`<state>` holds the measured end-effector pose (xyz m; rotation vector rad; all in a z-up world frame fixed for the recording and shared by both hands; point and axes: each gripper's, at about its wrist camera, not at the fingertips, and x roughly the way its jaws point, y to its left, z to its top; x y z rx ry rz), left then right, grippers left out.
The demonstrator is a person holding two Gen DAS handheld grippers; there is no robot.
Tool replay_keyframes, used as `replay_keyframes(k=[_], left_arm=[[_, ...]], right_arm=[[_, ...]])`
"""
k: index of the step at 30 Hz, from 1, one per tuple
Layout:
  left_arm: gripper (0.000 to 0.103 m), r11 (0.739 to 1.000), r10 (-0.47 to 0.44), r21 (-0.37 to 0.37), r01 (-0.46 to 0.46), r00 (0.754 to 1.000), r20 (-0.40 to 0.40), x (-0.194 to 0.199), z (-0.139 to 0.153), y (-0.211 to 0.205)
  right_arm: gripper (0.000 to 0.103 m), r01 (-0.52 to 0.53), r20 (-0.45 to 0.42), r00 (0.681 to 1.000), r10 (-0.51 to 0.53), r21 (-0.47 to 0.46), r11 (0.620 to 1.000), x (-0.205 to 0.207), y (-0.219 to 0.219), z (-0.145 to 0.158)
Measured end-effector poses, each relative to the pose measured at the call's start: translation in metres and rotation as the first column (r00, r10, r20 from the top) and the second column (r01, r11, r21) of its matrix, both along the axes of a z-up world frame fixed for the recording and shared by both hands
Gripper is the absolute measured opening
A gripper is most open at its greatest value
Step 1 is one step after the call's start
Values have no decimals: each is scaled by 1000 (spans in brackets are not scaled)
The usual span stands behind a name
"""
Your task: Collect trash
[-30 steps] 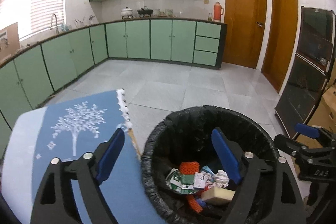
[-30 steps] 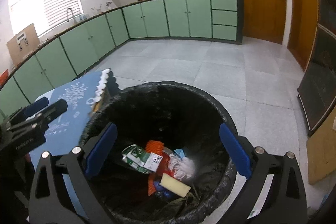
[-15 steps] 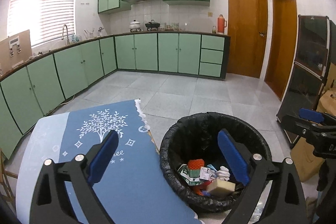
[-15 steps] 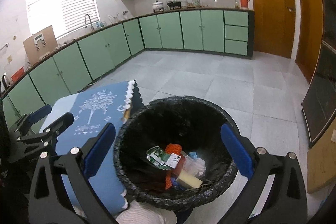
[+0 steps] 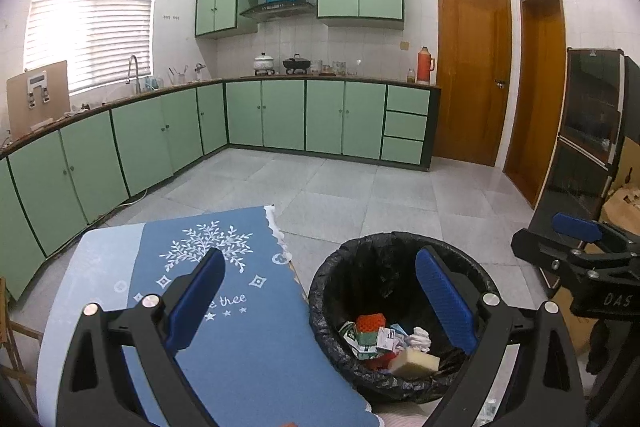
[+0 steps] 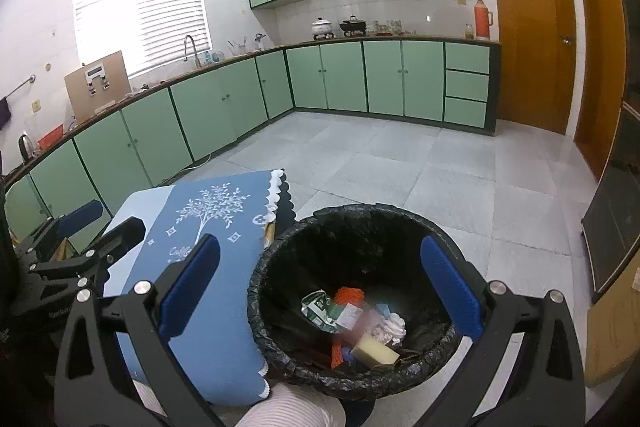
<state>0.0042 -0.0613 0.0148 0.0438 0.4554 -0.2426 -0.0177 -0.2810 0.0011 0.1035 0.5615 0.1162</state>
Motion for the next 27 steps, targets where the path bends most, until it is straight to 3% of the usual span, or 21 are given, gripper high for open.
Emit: replay_keyframes(k=[27], left_arm=[[94, 1000, 28, -5, -28, 999, 16, -5, 9, 11]], right_arm=[[98, -34, 23, 999, 35, -25, 999, 0, 15, 9]])
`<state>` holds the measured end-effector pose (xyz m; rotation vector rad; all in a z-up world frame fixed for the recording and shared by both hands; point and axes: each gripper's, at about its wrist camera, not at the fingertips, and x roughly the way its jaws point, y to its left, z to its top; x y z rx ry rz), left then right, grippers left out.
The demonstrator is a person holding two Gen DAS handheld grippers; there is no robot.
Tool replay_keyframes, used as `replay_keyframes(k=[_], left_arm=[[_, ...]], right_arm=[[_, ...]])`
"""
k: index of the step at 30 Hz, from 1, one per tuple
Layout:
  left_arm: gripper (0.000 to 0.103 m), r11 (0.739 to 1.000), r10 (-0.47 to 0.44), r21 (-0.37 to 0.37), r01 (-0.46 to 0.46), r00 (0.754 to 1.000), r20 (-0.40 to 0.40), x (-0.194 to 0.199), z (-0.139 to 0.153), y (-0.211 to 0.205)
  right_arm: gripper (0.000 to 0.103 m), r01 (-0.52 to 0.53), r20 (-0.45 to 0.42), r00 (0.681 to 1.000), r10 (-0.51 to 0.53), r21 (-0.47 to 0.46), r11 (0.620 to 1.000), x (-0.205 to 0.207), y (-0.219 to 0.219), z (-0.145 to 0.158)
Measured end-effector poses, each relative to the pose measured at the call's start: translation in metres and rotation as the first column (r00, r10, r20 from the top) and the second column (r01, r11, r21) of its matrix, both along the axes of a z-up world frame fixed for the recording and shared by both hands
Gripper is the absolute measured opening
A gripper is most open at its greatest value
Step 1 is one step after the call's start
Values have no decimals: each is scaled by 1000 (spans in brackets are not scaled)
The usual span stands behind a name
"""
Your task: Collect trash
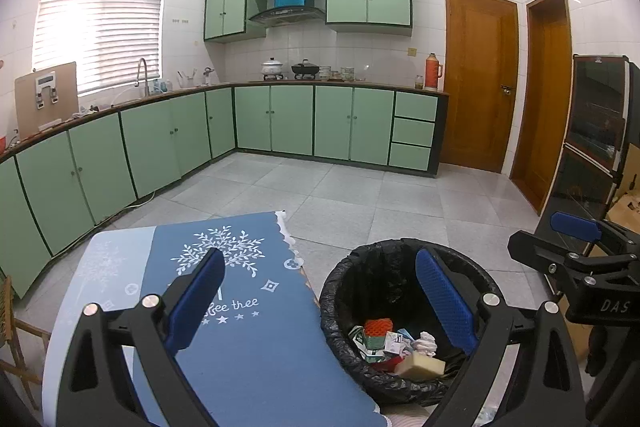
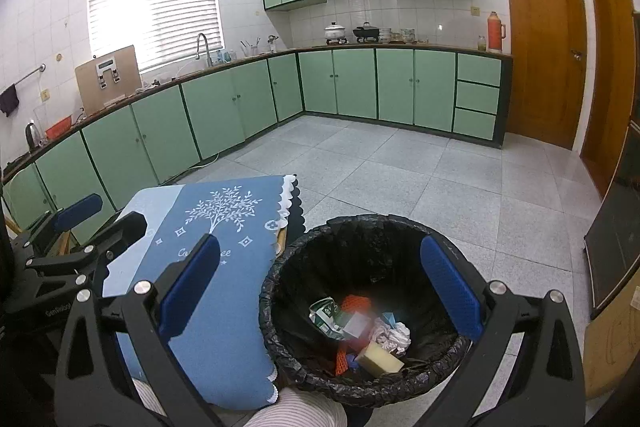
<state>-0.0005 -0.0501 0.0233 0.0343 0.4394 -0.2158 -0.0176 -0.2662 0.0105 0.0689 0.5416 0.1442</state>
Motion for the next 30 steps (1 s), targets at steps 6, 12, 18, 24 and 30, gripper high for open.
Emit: replay_keyframes(k=[6, 12, 18, 24, 30], left_arm=[[94, 1000, 3, 0, -3, 1000, 1, -2, 1, 1], [94, 1000, 4, 0, -4, 1000, 1, -1, 1, 2], [94, 1000, 6, -2, -6, 1000, -1, -2, 3, 3], [94, 1000, 6, -1, -6, 1000, -1, -1, 2, 3], [94, 1000, 9, -2, -9, 1000, -2, -1, 4, 4]], right_arm=[[98, -5, 2, 1000, 5, -4, 1000, 1, 2, 1], [98, -5, 3, 1000, 5, -4, 1000, 0, 2, 1], [98, -5, 3, 1000, 5, -3, 1000, 0, 3, 0], [98, -6, 2, 1000, 6, -5, 1000, 0, 4, 0], [98, -8, 0, 1000, 8, -4, 1000, 2, 4, 0]])
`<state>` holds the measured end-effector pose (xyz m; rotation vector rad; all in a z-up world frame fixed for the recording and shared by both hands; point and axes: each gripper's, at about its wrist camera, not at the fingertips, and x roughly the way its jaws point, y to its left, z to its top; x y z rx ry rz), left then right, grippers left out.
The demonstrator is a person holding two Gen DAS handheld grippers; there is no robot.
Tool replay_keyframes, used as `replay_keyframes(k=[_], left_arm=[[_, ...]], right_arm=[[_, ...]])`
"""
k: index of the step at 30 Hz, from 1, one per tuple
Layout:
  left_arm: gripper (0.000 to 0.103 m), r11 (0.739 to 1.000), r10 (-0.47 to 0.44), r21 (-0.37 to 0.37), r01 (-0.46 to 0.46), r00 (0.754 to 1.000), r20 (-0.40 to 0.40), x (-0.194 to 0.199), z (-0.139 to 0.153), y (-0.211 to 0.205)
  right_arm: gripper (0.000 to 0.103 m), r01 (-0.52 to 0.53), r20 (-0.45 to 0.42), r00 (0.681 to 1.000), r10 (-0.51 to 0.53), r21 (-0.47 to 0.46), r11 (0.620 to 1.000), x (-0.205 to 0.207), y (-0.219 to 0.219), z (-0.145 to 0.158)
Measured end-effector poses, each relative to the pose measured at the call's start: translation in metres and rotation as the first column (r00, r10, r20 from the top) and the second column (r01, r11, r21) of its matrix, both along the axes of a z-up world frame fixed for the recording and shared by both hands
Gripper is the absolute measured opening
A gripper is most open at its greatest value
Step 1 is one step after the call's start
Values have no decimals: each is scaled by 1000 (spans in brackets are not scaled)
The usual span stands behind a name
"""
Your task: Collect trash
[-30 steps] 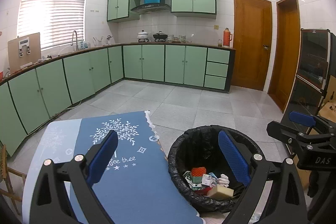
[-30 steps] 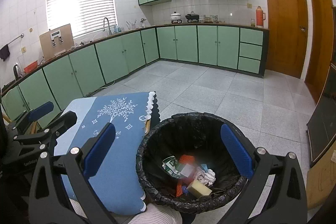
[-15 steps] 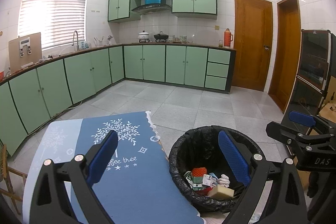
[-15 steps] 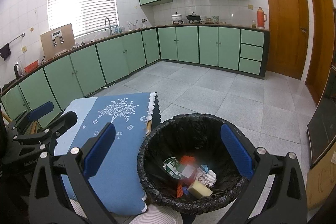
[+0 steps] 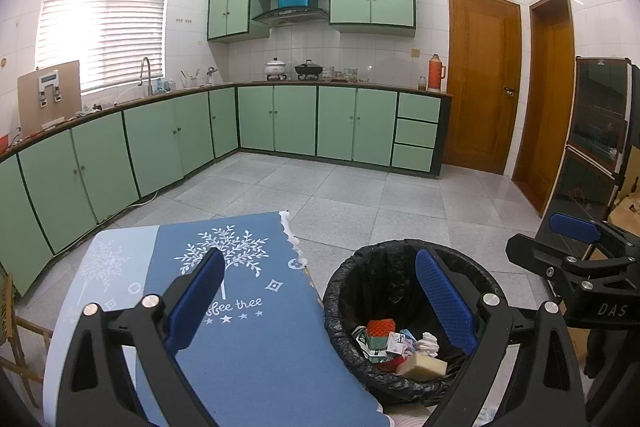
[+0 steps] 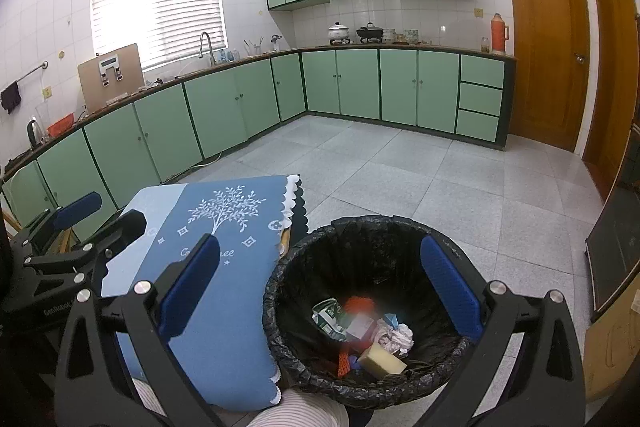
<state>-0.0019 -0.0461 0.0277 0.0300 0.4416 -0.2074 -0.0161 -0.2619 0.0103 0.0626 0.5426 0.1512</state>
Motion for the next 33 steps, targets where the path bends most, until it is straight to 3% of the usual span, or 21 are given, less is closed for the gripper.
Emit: replay_keyframes(k=[33], left_arm=[[94, 1000, 7, -1, -7, 1000, 0, 1, 1, 2]], right_arm=[[98, -4, -1, 1000, 4, 0, 1000, 2, 2, -1]])
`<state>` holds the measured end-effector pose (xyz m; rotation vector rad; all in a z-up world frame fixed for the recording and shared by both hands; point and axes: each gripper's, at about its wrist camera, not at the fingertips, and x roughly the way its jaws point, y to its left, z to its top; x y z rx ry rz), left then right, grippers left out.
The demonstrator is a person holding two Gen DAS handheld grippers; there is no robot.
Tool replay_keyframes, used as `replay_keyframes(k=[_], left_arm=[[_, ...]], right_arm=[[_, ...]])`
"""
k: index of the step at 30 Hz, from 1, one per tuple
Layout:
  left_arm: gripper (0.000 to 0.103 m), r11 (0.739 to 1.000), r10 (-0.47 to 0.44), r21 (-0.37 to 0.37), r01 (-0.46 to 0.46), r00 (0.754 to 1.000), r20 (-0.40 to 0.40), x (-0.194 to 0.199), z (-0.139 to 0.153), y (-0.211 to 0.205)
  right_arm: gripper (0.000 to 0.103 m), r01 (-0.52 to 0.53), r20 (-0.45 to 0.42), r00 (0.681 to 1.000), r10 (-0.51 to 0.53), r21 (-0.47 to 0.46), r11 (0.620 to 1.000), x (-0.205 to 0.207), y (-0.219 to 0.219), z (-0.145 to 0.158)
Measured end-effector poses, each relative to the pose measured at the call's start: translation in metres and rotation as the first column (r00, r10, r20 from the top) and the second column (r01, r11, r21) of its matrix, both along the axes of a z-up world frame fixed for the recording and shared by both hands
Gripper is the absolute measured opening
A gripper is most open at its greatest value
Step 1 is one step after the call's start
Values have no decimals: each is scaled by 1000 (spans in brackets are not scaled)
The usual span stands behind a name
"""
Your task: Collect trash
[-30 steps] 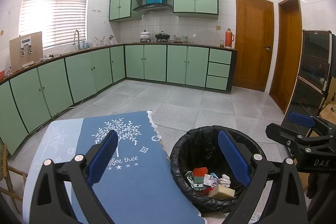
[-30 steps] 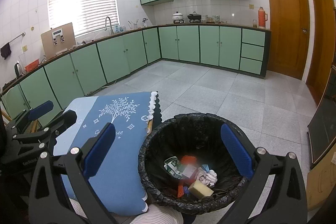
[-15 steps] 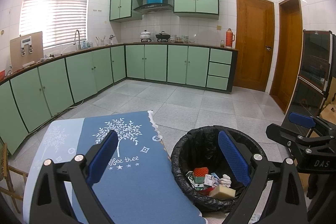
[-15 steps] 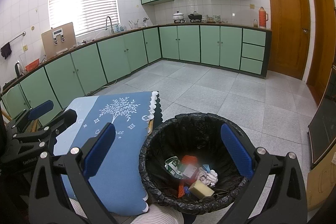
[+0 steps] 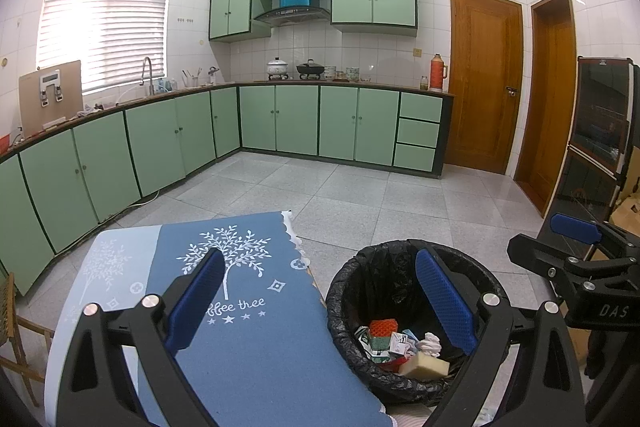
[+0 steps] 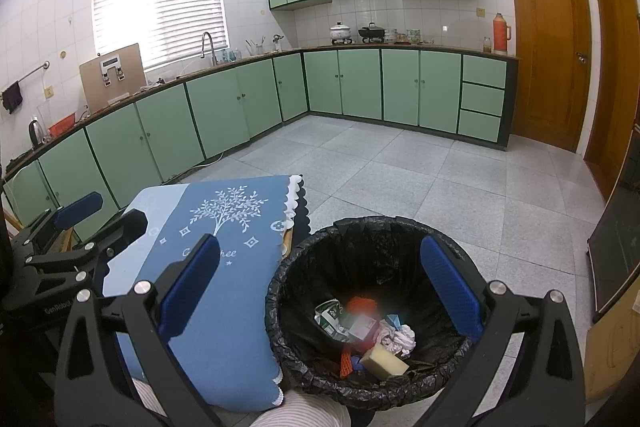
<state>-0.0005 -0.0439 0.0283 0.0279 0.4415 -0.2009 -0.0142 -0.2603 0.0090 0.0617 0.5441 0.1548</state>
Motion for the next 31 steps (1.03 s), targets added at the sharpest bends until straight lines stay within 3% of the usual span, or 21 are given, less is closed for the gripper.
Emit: replay_keyframes(k=[31], left_arm=[[94, 1000, 15, 1, -15, 1000, -20, 6, -2, -1]], right_arm=[[98, -6, -7, 1000, 6, -1, 1000, 4, 0, -2]])
